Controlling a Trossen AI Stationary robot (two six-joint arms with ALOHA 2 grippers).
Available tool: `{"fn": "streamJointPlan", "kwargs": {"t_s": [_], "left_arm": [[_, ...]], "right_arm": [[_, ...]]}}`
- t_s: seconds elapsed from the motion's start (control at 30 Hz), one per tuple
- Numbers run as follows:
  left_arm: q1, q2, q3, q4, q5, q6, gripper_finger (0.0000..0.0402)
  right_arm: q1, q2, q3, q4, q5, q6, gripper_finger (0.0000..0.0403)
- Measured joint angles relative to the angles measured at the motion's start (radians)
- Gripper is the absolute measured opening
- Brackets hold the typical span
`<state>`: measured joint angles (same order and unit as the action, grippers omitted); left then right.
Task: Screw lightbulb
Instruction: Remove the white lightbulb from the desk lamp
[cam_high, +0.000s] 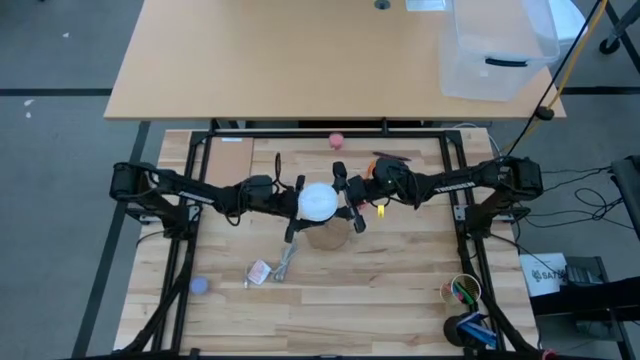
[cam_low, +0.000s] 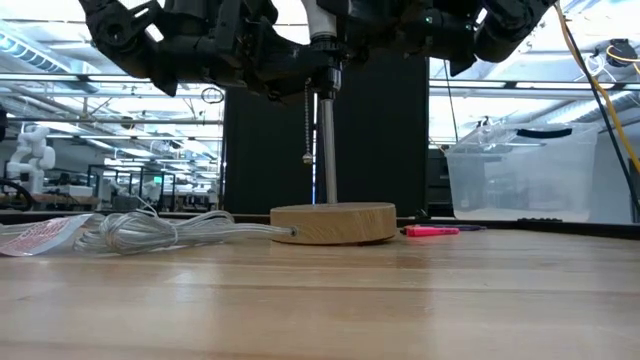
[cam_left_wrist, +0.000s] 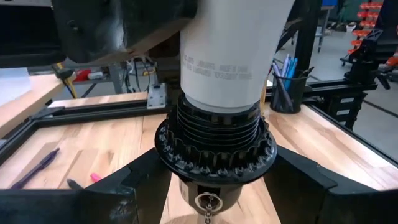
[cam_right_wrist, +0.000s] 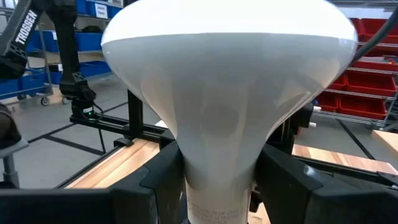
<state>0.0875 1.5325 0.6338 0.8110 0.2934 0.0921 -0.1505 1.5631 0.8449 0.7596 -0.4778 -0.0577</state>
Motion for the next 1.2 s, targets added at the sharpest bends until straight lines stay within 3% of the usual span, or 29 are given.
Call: {"fn": "streamJointPlan", "kwargs": {"t_s": [0.2, 0.4, 0.6, 0.87, 1.07, 1.2], "left_arm": [[0.000, 0.012, 0.002, 0.008, -0.025, 0.000, 0.0217], [0.001, 0.013, 0.002, 0.007, -0.031, -0.002, 0.0179], [0.001, 0.013, 0.002, 0.005, -0.055, -0.008, 0.0185], [0.001, 0.013, 0.002, -0.008, -0.107, -0.017, 0.0186], [0.001, 0.012, 0.003, -0.009, -0.126, -0.016, 0.0186], [0.002, 0.012, 0.002, -0.013, -0.170, -0.036, 0.0186]], "right_arm": [[0.018, 0.002, -0.001, 0.012, 0.096, 0.002, 0.0186], [0.063, 0.005, -0.003, -0.002, 0.233, 0.014, 0.0237], [0.121, 0.001, -0.003, -0.015, 0.379, 0.007, 0.0273], [0.212, -0.084, -0.002, -0.159, 0.606, -0.010, 0.0276], [0.289, -0.101, -0.002, -0.171, 0.837, -0.030, 0.0277], [0.315, -0.102, -0.002, -0.175, 0.929, -0.007, 0.0277]]}}
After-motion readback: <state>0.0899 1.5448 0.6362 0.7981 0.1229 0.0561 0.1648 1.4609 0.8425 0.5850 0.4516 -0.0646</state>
